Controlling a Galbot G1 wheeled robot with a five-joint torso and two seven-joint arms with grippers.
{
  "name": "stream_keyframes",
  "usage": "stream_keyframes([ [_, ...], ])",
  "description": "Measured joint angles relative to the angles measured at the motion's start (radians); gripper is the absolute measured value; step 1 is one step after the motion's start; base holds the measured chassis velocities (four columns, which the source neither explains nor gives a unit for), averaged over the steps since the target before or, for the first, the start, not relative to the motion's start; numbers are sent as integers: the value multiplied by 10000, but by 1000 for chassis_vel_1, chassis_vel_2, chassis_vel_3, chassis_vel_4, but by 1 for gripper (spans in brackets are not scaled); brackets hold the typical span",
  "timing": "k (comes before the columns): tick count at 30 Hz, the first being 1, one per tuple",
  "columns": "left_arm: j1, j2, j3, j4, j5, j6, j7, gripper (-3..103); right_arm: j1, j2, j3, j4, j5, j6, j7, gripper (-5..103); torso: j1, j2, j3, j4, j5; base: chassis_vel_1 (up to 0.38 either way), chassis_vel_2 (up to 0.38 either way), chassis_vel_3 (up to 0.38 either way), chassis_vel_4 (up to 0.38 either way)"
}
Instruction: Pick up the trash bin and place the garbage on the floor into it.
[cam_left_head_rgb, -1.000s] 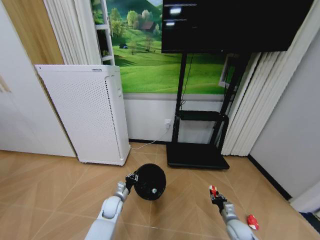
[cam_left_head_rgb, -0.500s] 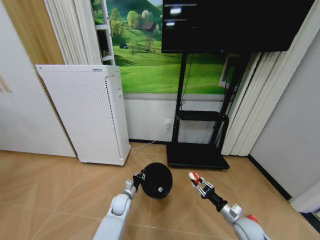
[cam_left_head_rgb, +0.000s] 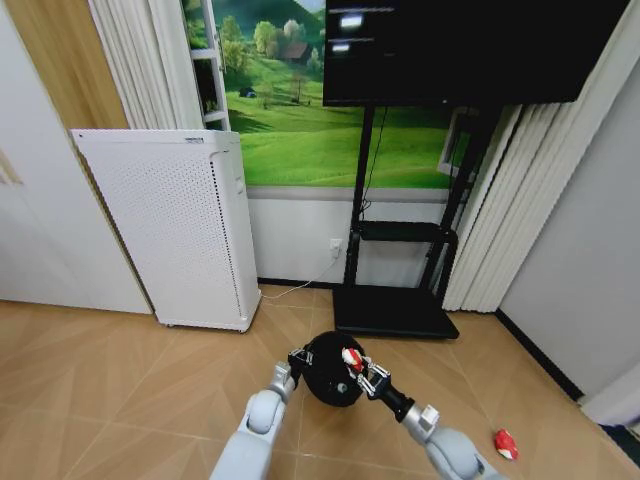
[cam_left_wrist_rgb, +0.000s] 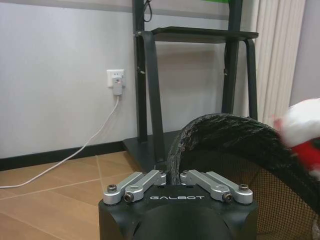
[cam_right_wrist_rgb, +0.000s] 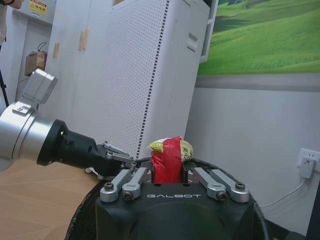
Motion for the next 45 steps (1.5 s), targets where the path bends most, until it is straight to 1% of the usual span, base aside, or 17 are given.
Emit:
stream_keyframes([
  [8, 91, -12, 37, 0, 67, -35, 1, 7, 246, 29, -182, -248, -87, -90, 264, 25, -1, 0, -1, -1, 0, 0, 0, 0, 0],
  [11, 85, -39, 47, -1, 74, -40, 5, 7, 217, -18, -82, -249, -74, -153, 271, 41, -1, 0, 0, -1, 0, 0, 0, 0, 0],
  [12, 85, -39, 47, -1, 74, -40, 5, 7, 217, -18, -82, -249, -74, -153, 271, 41, -1, 0, 0, -1, 0, 0, 0, 0, 0],
  [13, 75, -46, 60, -2, 74, -41, 8, 7, 206, -26, -52, -247, -70, -171, 268, 47, 0, 1, 0, -2, 0, 0, 0, 0, 0],
  [15, 68, -50, 64, -2, 75, -41, 10, 7, 199, -33, -27, -244, -66, -181, 263, 47, 0, 0, 0, -2, 0, 0, 0, 0, 0],
  [16, 57, -53, 66, 0, 75, -42, 11, 7, 190, -40, 1, -240, -63, -190, 257, 57, 0, 0, 0, -1, -1, 0, 0, 0, 0],
  [18, 42, -54, 65, 4, 75, -43, 15, 7, 176, -40, 32, -240, -63, -199, 245, 63, -1, 0, 0, -1, 0, 0, 0, 0, 0],
  [19, 42, -54, 65, 4, 75, -43, 15, 7, 176, -40, 32, -240, -63, -199, 245, 63, -1, 0, 0, -1, 0, 0, 0, 0, 0],
  [22, 32, -43, 55, 7, 74, -46, 21, 7, 173, -32, 43, -248, -74, -209, 233, 79, -1, 1, -1, -1, 0, 0, 0, 0, 0],
  [23, 32, -43, 55, 7, 74, -46, 21, 7, 173, -32, 43, -248, -74, -209, 233, 79, -1, 1, -1, -1, 0, 0, 0, 0, 0],
  [25, 26, -17, 43, 7, 67, -46, 22, 7, 192, -21, 70, -258, -67, -218, 235, 90, 0, 0, 0, -1, 0, 0, 0, 0, 0],
  [26, 26, -17, 43, 7, 67, -46, 22, 7, 192, -21, 70, -258, -67, -218, 235, 90, 0, 0, 0, -1, 0, 0, 0, 0, 0],
  [28, 36, 35, 11, -68, 32, -47, 23, 7, 221, -17, 214, -226, 63, -292, 291, 98, 0, 0, 0, -1, 0, 0, 0, 0, 0],
  [32, 106, 182, -47, -308, -65, -30, 24, 7, 218, -35, 532, -115, 331, -512, 410, 100, 0, 1, -1, -1, -1, 0, 0, 0, 0],
  [35, 277, 592, -180, -691, -129, -50, 29, 7, 52, -55, 1063, -100, 782, -825, 621, 100, 0, 1, 0, -1, -1, 0, 0, 0, 0],
  [39, 441, 917, -369, -1040, -253, -56, 34, 7, -102, -29, 1591, -299, 913, -888, 732, 100, -1, 0, 0, 0, -1, 0, 0, 0, 0],
  [45, 864, 1447, -1076, -1737, -571, 44, 28, 7, -371, 35, 2530, -686, 1350, -905, 921, 100, 0, 1, -1, -1, -2, 0, 0, 0, 0],
])
